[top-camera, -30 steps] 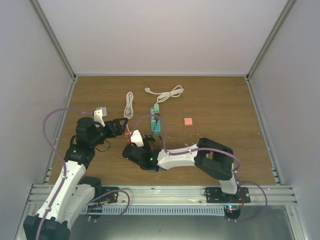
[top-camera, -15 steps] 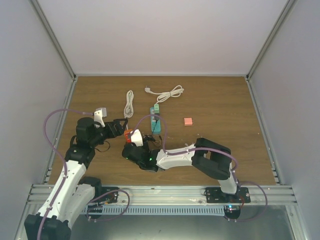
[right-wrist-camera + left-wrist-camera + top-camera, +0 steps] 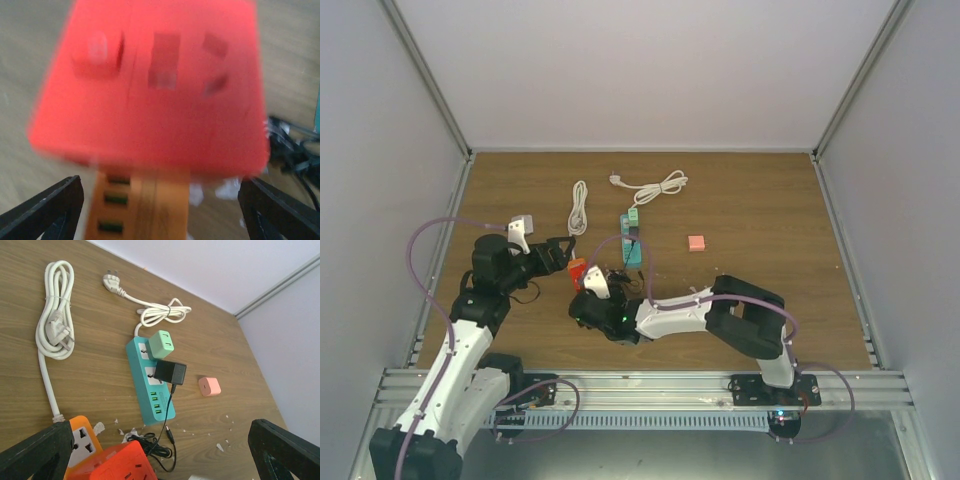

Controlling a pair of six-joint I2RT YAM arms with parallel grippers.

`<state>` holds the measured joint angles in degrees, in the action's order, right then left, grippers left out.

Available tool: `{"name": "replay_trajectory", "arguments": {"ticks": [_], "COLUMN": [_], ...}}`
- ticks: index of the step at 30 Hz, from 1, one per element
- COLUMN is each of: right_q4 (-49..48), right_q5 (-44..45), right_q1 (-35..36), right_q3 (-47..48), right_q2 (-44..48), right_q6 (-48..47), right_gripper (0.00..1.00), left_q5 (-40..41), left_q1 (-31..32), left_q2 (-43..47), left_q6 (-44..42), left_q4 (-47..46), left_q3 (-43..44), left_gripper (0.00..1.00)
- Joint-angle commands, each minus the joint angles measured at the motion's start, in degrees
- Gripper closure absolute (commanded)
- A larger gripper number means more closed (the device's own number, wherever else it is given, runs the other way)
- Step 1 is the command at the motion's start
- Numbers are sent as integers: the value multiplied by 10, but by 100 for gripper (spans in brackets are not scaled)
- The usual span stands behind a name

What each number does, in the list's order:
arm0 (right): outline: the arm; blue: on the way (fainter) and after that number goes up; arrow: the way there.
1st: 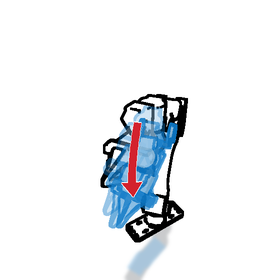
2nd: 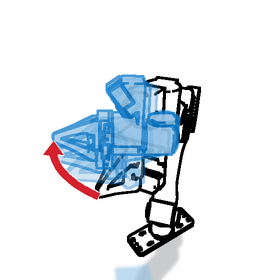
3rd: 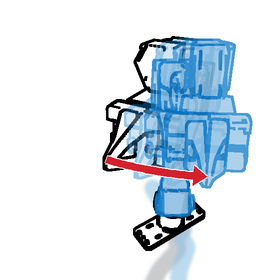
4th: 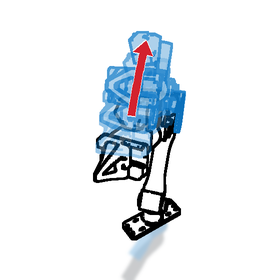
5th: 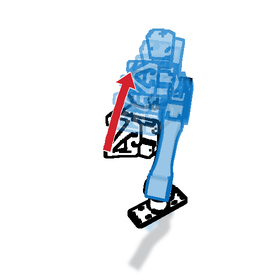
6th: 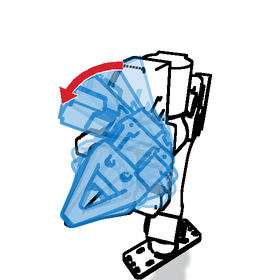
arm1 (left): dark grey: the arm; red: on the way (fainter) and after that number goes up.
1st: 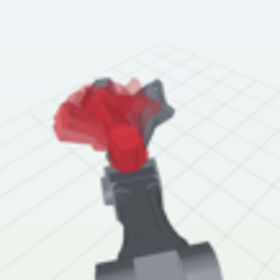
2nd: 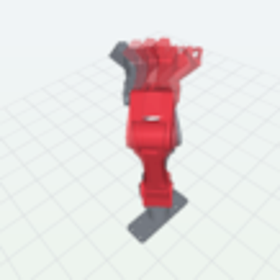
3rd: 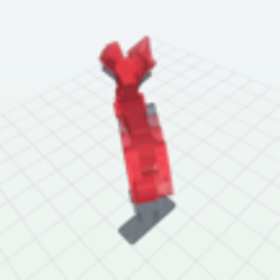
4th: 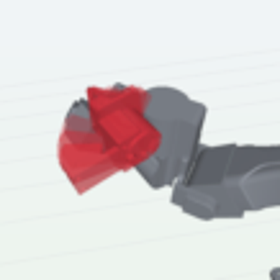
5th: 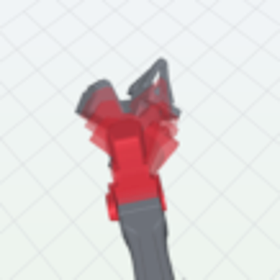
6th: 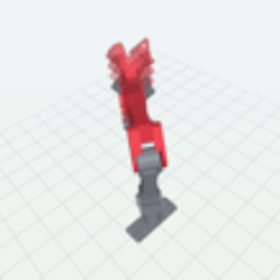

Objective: Insert the plug

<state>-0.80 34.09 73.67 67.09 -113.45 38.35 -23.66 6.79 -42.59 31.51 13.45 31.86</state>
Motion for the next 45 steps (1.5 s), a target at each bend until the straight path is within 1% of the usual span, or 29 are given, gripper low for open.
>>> {"name": "replay_trajectory", "arguments": {"ticks": [1,3,5,11,12,14,15,16,17,18,19,20,22,29,37,41,45], "right_q4": [90,93,94,90,84,66,58,51,48,48,50,53,48,17,-25,-32,-30], "right_q5": [-34,-28,-20,-5,-6,-14,-17,-21,-22,-23,-24,-26,-38,-83,-135,-156,-167], "right_q1": [7,7,7,7,7,7,7,7,6,6,4,1,-7,-43,-50,-54,-54], "right_q3": [-11,-9,-6,-10,-14,-24,-28,-31,-31,-30,-26,-23,-19,-20,-29,-31,-31], "right_q2": [9,27,46,110,123,146,155,163,168,170,170,169,164,152,92,61,52], "right_q6": [-14,-22,-31,-60,-70,-90,-99,-107,-114,-117,-119,-120,-123,-126,-123,-114,-112], "right_gripper": [8,3,1,0,1,9,19,34,53,74,90,98,100,100,100,100,100], "left_q5": [10,12,12,11,11,12,12,12,13,12,12,11,11,4,-8,-10,-14], "left_q1": [-6,-6,-6,-7,-8,-10,-11,-12,-13,-14,-15,-17,-20,-30,-38,-40,-41], "left_q2": [19,27,34,34,34,36,37,38,38,39,38,39,39,37,35,35,34], "left_q6": [0,-1,1,2,2,3,3,3,3,4,4,4,4,5,5,5,5], "left_q4": [-24,-25,-25,-27,-26,-27,-26,-26,-26,-26,-25,-25,-26,-27,-29,-29,-30], "left_q3": [-3,-3,-4,-4,-3,-4,-3,-4,-4,-4,-4,-5,-6,-9,-11,-12,-12], "left_gripper": [1,1,1,1,1,1,1,1,1,1,1,1,1,1,1,1,1]}}
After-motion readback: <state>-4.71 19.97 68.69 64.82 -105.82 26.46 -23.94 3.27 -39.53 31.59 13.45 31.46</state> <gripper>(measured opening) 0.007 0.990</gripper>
